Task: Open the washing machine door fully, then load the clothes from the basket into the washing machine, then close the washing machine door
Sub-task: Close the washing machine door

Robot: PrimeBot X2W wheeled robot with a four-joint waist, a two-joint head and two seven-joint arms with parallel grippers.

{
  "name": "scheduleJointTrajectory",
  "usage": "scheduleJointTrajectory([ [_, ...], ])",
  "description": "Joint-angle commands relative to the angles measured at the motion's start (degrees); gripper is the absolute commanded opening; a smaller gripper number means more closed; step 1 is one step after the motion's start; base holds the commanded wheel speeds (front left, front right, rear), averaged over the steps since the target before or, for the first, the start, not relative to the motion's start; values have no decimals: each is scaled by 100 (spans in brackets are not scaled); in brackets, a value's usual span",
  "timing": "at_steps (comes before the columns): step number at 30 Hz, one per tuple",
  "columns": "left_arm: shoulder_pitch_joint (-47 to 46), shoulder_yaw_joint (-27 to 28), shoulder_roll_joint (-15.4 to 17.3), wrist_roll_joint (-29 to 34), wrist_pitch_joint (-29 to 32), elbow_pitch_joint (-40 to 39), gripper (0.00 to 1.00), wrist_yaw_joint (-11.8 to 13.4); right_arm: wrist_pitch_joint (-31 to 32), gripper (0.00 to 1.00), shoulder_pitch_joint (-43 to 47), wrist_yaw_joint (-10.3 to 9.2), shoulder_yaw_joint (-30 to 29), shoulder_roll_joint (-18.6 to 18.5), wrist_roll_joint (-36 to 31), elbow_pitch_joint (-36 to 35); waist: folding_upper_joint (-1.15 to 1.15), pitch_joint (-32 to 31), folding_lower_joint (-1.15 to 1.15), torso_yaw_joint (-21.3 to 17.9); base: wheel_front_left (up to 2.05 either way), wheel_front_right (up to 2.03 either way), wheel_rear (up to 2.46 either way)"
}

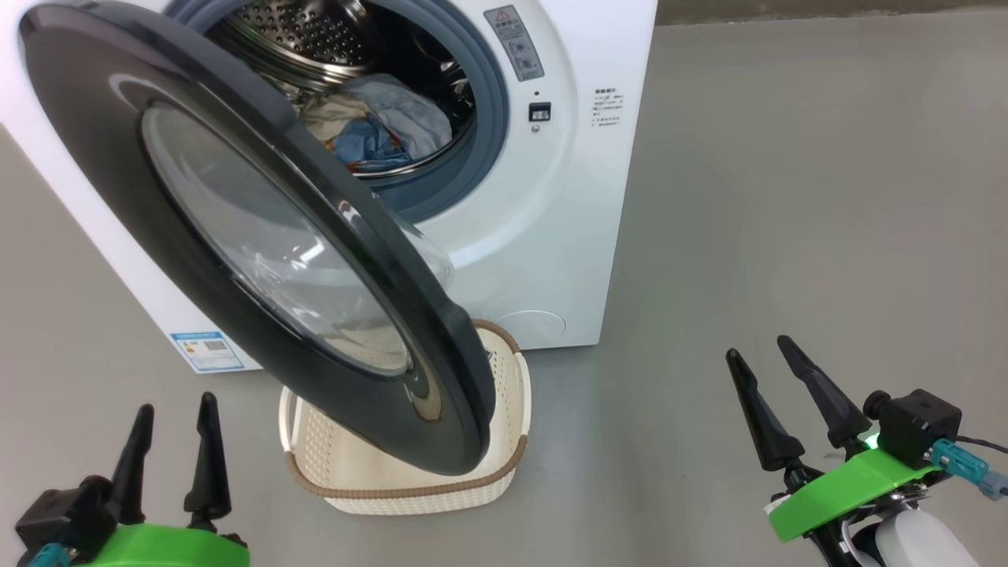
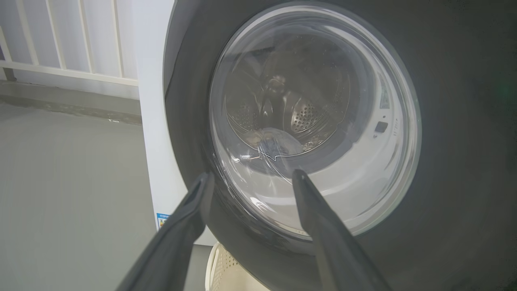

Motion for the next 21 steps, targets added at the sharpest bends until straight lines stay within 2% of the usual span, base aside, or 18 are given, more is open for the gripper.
scheduleJointTrajectory([
  [1, -141, 205, 92, 52, -36, -106, 100, -22, -26, 100, -219, 9, 129, -77, 30, -122, 0, -8, 0, 14, 0, 0, 0],
  [3, -136, 209, 78, 57, -36, -98, 100, -32, -26, 100, -246, 9, 154, -89, 40, -130, 0, -18, 0, 46, 0, 0, 0],
  [4, -137, 217, 73, 61, -36, -99, 100, -36, -26, 82, -258, 9, 168, -96, 42, -141, 0, -17, 0, 69, 0, 0, 0],
  [5, -141, 222, 65, 66, -36, -102, 100, -40, -26, 57, -268, 9, 182, -104, 42, -159, 0, -16, 0, 99, 0, 0, 0],
  [8, -149, 222, 37, 71, -36, -95, 100, -55, -26, 4, -318, 9, 216, -122, 47, -194, 0, -2, 0, 203, 0, 0, 0],
  [9, -150, 218, 25, 71, -36, -90, 100, -60, -26, 0, -349, 9, 240, -122, 46, -204, 0, 6, 0, 243, 0, 0, 0],
  [17, -194, 217, -58, 64, -37, -44, 100, -92, -26, 0, -785, 9, 514, -37, 25, -379, 0, 36, 0, 658, 0, 0, 0],
  [21, -198, 173, -79, 68, -37, -2, 100, -109, -26, 0, -1046, 9, 631, 128, 401, -739, 0, 19, 0, 874, 0, 0, 0],
])
